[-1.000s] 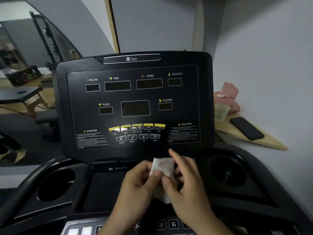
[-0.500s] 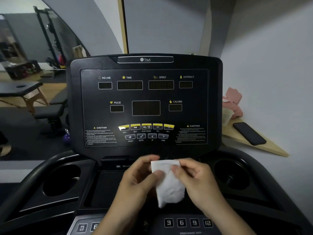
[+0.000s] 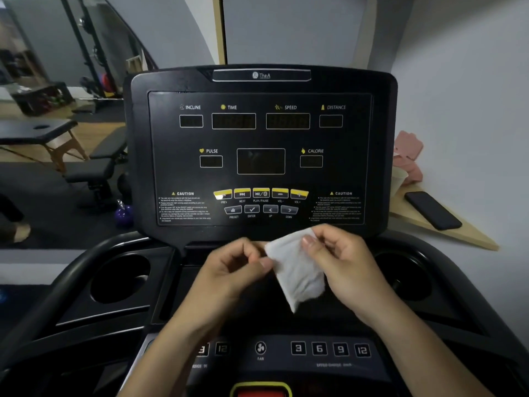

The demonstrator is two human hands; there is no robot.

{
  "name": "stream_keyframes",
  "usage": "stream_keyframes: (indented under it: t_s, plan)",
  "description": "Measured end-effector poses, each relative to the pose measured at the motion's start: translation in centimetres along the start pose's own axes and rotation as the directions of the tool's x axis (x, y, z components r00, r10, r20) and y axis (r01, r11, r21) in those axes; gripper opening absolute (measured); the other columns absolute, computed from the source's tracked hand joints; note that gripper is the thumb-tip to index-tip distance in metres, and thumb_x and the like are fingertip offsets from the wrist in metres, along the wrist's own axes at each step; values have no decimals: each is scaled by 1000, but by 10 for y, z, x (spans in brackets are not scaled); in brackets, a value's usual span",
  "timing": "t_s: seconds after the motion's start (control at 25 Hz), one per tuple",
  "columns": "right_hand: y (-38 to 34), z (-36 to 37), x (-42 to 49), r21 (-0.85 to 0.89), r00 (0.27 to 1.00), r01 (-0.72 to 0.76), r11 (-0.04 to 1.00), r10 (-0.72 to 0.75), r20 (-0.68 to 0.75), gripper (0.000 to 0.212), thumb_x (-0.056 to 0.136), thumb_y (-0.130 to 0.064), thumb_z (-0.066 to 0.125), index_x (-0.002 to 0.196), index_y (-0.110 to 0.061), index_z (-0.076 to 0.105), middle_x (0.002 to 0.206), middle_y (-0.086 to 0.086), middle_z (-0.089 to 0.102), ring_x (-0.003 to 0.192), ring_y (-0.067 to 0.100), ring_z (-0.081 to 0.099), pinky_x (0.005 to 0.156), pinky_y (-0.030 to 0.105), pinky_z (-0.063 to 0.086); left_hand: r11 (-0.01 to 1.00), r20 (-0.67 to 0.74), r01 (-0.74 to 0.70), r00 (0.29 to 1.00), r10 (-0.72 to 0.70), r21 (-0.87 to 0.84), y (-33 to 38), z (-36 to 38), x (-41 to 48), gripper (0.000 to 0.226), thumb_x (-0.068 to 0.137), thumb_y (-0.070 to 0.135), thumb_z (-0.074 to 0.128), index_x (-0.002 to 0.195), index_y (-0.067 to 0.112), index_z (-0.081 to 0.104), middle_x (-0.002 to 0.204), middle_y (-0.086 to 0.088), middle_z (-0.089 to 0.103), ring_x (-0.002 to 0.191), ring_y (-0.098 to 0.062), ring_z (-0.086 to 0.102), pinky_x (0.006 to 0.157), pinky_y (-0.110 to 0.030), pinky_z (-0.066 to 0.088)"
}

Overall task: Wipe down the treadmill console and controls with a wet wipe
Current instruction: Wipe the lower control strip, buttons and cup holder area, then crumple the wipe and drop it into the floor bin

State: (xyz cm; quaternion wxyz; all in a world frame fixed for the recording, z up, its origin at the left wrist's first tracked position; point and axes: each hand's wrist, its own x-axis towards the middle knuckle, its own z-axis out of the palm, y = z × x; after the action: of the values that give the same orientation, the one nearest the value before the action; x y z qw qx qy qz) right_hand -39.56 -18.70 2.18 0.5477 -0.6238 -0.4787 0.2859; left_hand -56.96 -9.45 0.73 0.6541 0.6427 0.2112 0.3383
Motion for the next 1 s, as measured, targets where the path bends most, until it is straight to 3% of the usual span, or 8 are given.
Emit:
stream_keyframes:
  t_s: [0.2, 0.4, 0.56, 0.68, 0.76, 0.88, 0.96, 1.0]
  plan:
    - [-6, 5, 2, -9, 997, 5, 1000, -4, 83, 17, 98, -19, 58, 89, -24, 71, 86, -1, 74, 83, 11, 69, 74, 29, 54, 999, 65, 24, 998, -27, 49, 1, 1, -1, 31, 72, 19, 81, 98, 15, 66, 76, -20, 62, 74, -22, 59, 70, -29, 49]
    - [-9, 2, 9, -127, 995, 87, 988, -93, -46, 12, 95, -18, 62, 91, -25, 70, 85, -5, 72, 84, 8, 69, 78, 34, 56, 981, 34, 148, 988, -153, 126, 11, 0, -4, 26, 79, 34, 74, 64, 15, 65, 61, -2, 60, 56, -11, 53, 53, -21, 41]
    - [-3, 14, 2, -541, 851, 375, 753, -511, -121, 11, 88, -10, 69, 97, -15, 73, 92, -6, 66, 84, 7, 62, 74, 21, 50, 927, -14, 365, 930, -367, -83, 15, 18, 4, 46, 101, 27, 48, 65, 19, 75, 69, -1, 70, 58, -10, 64, 58, -26, 48]
    - [12, 29, -17, -709, 815, 394, 586, -579, -25, 13, 83, -10, 69, 95, -13, 74, 91, -4, 67, 87, 19, 61, 77, 36, 48, 801, 117, 436, 896, -428, -410, 16, 29, 11, 51, 100, 44, 42, 90, 7, 76, 87, -10, 75, 75, -16, 73, 63, -26, 57]
    - [19, 32, -29, -807, 823, 346, 479, -568, 16, 12, 85, -15, 67, 93, -16, 75, 93, -6, 69, 92, 20, 62, 81, 40, 46, 807, 148, 427, 903, -403, -409, 8, 35, 14, 43, 99, 38, 48, 101, 2, 72, 89, -10, 74, 78, -17, 71, 65, -25, 56]
    - [15, 33, -48, -754, 850, 276, 595, -517, -97, 16, 83, -18, 67, 97, -15, 75, 100, -5, 70, 99, 17, 64, 86, 38, 48, 830, 59, 402, 909, -413, -387, -10, 44, 16, 18, 98, 12, 52, 104, 0, 64, 86, -15, 71, 79, -25, 68, 67, -30, 58]
    - [9, 28, -63, -635, 845, 25, 772, -357, -399, 27, 84, -23, 67, 111, -17, 70, 109, -5, 66, 101, 10, 63, 86, 32, 52, 840, 108, 414, 909, -402, -350, -17, 55, 11, 15, 98, 7, 50, 107, 3, 61, 95, -20, 71, 82, -28, 69, 72, -36, 57]
    - [5, 21, -73, -477, 827, -141, 867, -162, -538, 36, 85, -27, 68, 121, -23, 64, 114, -8, 64, 100, 6, 64, 84, 29, 54, 847, 150, 419, 908, -392, -328, -20, 61, 8, 14, 98, 7, 50, 106, 5, 62, 97, -20, 71, 82, -27, 69, 74, -37, 57]
